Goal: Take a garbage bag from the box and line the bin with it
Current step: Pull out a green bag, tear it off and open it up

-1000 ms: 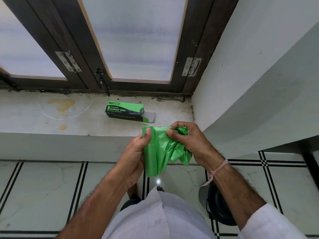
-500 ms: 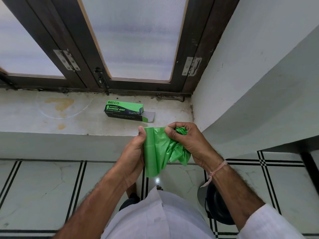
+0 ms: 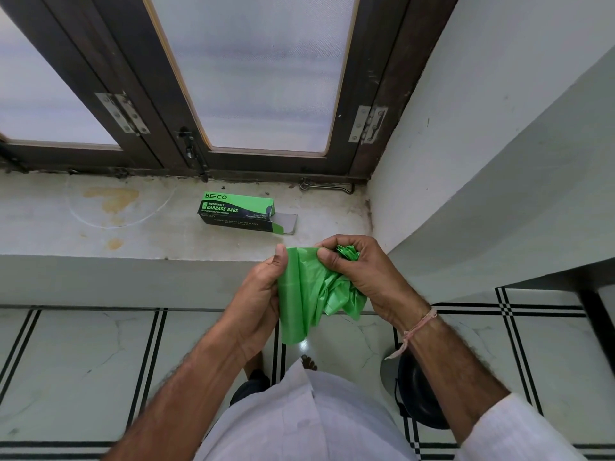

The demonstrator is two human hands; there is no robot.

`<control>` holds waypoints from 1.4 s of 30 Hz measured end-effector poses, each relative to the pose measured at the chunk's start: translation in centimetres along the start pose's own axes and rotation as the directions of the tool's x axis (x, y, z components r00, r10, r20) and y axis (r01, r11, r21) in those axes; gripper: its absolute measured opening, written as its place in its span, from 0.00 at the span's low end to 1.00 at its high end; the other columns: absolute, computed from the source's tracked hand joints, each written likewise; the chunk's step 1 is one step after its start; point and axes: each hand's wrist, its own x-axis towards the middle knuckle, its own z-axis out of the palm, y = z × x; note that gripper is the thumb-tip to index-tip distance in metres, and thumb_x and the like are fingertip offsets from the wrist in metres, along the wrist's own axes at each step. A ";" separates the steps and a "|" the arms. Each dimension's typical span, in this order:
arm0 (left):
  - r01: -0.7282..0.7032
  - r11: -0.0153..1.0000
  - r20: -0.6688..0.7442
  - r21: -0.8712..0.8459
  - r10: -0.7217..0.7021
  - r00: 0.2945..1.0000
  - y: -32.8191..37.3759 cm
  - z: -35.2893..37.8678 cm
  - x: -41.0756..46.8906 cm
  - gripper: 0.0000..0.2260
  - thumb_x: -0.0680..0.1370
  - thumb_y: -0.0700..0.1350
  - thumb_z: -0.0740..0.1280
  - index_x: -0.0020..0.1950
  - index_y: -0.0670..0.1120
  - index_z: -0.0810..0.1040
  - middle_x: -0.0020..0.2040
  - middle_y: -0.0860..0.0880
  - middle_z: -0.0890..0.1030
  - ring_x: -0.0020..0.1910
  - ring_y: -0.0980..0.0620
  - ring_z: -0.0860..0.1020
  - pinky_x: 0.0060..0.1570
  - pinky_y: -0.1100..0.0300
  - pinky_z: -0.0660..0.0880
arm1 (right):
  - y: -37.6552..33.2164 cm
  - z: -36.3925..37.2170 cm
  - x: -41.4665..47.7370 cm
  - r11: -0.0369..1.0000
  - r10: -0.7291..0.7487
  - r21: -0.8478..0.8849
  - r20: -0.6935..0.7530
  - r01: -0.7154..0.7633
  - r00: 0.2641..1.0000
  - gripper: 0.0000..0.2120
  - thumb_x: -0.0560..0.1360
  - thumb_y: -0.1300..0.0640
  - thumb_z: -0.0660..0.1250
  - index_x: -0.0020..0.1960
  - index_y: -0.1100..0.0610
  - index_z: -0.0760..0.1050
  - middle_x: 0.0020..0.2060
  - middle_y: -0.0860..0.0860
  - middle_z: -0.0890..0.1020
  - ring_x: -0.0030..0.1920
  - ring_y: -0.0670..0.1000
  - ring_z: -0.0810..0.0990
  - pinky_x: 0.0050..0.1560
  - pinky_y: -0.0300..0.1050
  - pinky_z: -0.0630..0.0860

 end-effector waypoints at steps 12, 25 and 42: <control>0.001 1.000 0.014 -0.007 -0.001 1.000 -0.2 0.2 0.1 0.24 0.84 0.57 0.57 0.63 0.39 0.81 0.56 0.37 0.86 0.51 0.43 0.86 0.50 0.49 0.85 | 0.4 -0.2 0.0 1.000 0.018 -0.003 -0.013 -0.018 1.000 0.09 0.77 0.54 0.74 0.51 0.60 0.86 0.46 0.54 0.88 0.45 0.49 0.86 0.47 0.43 0.83; 0.019 0.998 0.044 -0.054 -0.016 0.999 -0.3 0.5 0.3 0.23 0.83 0.55 0.60 0.64 0.39 0.80 0.58 0.37 0.85 0.51 0.43 0.86 0.52 0.48 0.84 | 0.4 0.4 -0.3 0.994 0.034 0.106 -0.050 -0.028 0.998 0.05 0.74 0.63 0.77 0.48 0.64 0.85 0.41 0.53 0.87 0.41 0.49 0.86 0.43 0.42 0.82; 0.053 0.988 0.040 -0.142 -0.048 0.998 -0.3 0.7 0.4 0.20 0.81 0.50 0.64 0.61 0.34 0.80 0.55 0.36 0.86 0.49 0.44 0.87 0.46 0.54 0.85 | 0.8 0.7 -0.9 0.994 0.003 0.107 -0.081 0.006 0.997 0.09 0.73 0.63 0.77 0.51 0.65 0.85 0.47 0.59 0.88 0.45 0.50 0.87 0.48 0.42 0.83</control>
